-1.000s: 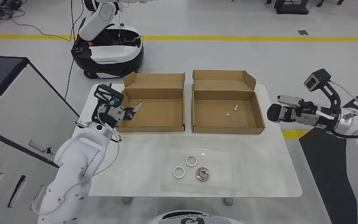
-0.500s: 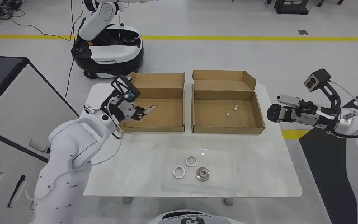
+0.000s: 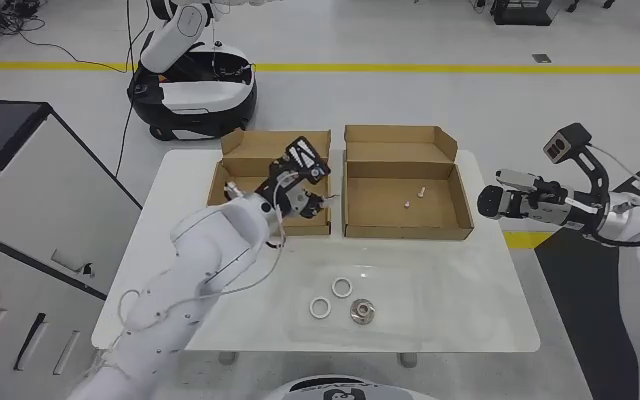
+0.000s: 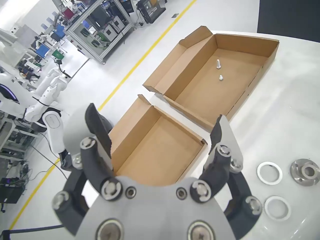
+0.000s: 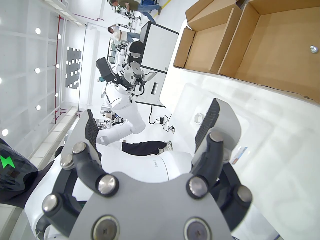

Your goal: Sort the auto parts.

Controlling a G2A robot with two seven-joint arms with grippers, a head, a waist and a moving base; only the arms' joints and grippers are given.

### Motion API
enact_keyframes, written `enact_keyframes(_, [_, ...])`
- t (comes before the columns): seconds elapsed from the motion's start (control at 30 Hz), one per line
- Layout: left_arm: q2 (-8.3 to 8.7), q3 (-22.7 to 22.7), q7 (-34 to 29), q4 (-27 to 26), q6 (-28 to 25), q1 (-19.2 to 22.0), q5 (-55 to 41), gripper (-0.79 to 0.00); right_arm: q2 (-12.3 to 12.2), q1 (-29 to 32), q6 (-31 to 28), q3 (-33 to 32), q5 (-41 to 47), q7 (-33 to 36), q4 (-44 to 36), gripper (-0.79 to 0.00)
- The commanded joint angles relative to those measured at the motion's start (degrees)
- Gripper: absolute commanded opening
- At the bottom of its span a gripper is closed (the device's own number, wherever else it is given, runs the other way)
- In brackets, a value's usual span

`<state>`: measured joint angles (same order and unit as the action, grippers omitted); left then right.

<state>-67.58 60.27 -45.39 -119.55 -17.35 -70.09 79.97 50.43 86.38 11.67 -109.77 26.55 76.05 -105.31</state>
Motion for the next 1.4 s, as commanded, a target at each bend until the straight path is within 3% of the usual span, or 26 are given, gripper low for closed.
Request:
enact_keyframes(0.0, [-0.30,-2.04,-1.49,0.40,0.84,0.57,0.88,0.000,0.00,0.00,0.00,0.00,0.00,0.00,0.00,0.000])
enact_keyframes(0.17, [-0.77,-5.12,-6.69,0.83,0.52,1.70,2.51,0.000,0.00,0.00,0.00,0.00,0.00,0.00,0.00,0.000])
enact_keyframes(0.33, [-1.13,-5.45,-9.74,1.43,-0.20,3.66,1.73,0.000,0.00,0.00,0.00,0.00,0.00,0.00,0.00,0.000])
enact_keyframes(0.67, [-0.92,-5.26,-18.40,2.54,-11.49,6.07,-9.46,0.000,0.00,0.00,0.00,0.00,0.00,0.00,0.00,0.000])
enact_keyframes(0.83, [-1.29,-8.49,-23.23,4.73,-15.18,8.75,-15.56,0.000,0.00,0.00,0.00,0.00,0.00,0.00,0.00,0.000])
enact_keyframes(1.17, [-2.97,-16.90,-28.51,11.29,-13.03,16.92,-26.84,0.000,0.00,0.00,0.00,0.00,0.00,0.00,0.00,0.000])
enact_keyframes(1.37, [-3.39,-17.96,-30.11,12.15,-11.44,19.03,-29.68,0.000,0.00,0.00,0.00,0.00,0.00,0.00,0.00,0.000])
